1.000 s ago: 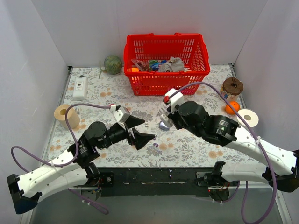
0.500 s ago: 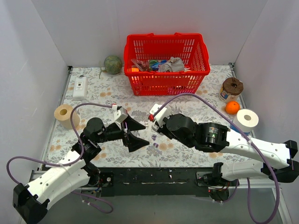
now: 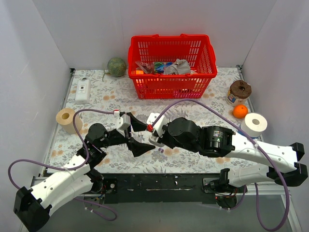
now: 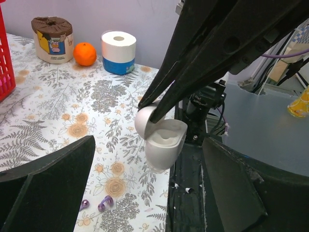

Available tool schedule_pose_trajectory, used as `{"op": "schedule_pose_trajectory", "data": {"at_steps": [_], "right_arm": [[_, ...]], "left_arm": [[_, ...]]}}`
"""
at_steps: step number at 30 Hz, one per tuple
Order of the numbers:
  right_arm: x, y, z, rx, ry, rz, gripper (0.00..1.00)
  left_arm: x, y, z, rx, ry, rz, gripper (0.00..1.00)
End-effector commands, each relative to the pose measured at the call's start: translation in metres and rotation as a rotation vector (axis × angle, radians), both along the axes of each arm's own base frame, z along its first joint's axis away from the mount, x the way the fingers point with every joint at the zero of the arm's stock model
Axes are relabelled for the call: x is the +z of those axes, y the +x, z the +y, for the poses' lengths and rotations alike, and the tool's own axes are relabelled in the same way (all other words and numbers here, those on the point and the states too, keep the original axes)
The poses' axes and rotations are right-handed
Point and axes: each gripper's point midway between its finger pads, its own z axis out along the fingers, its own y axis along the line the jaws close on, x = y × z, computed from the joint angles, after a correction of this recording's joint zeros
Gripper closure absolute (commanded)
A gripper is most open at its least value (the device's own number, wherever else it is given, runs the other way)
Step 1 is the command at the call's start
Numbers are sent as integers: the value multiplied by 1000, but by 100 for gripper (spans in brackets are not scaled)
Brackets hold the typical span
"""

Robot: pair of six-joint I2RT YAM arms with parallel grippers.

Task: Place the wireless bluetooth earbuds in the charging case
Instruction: Open the charging case.

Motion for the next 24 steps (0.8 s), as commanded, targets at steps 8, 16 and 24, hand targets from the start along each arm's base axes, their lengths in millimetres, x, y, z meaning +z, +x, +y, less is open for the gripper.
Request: {"op": "schedule_pose_trajectory", "data": {"at_steps": [8,16,24], "right_arm": [[27,-14,18,75,105,37,99],[26,-16,25,88,94,53,99],[28,-12,31,72,102,43,99]], "left_arm": [[-13,-9,-1,-71,11,-101,16],[-14,-14,-1,-95,0,-108,24],[-13,-13,-3,-106,1,-88,32]]}}
